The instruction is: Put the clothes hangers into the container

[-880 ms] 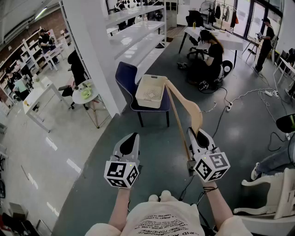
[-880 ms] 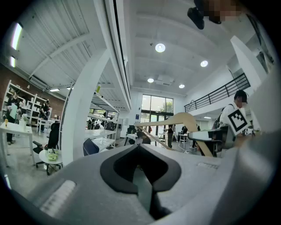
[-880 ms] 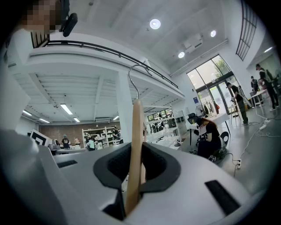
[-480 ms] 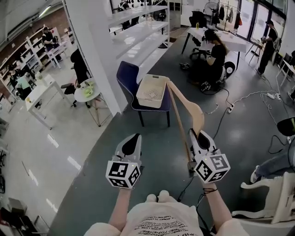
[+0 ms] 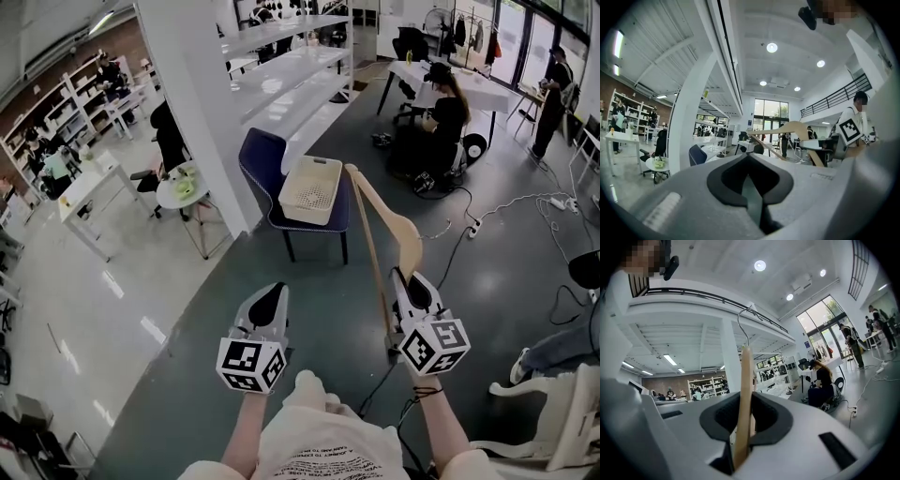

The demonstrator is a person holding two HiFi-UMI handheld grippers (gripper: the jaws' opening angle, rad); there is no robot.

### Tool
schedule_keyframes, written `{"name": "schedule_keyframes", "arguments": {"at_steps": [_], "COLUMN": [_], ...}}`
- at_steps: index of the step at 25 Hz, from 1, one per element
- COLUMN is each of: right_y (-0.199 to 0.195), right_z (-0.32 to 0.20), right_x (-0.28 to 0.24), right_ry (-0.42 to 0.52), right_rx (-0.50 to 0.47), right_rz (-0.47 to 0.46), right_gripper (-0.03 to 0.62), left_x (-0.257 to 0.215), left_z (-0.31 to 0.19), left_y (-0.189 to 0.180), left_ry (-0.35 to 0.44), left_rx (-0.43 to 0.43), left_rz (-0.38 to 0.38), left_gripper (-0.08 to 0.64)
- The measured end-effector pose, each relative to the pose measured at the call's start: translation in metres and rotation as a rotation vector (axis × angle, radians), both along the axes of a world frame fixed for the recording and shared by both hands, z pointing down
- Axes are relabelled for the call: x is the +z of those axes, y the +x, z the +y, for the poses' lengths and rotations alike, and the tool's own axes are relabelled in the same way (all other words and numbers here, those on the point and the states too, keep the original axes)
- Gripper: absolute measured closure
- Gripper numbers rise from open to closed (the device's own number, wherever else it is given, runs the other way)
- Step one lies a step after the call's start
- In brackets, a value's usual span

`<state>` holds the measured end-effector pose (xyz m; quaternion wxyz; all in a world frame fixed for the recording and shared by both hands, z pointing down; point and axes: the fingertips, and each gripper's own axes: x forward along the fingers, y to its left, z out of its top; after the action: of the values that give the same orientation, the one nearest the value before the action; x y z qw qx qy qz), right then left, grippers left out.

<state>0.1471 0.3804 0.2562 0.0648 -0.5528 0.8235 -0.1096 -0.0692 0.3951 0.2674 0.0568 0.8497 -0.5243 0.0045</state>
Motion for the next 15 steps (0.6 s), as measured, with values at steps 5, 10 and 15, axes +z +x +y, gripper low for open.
{"name": "schedule_keyframes", "arguments": {"at_steps": [5, 10, 15], "right_y": [0.004, -0.001, -0.009], "right_z": [-0.018, -0.051, -0.107], "right_x": [0.001, 0.005, 0.015], "right_ry": [-0.001, -0.003, -0.013], "right_rx": [-0.005, -0.003, -0.004], "right_rz": [0.011, 0.006, 0.005], "right_gripper": [0.54, 0.54, 0.54], "left_x": [-0.005, 0.001, 0.014], "left_z": [-0.024, -0.058, -0.116], "left_y": [0.001, 0.0, -0.005], "left_ry": [0.004, -0.003, -0.019], "left_rx": [-0.011, 0.0, 0.004], "left_rz": [-0.005, 0.006, 0.026], "left_gripper": [0.537, 0.537, 0.537]}}
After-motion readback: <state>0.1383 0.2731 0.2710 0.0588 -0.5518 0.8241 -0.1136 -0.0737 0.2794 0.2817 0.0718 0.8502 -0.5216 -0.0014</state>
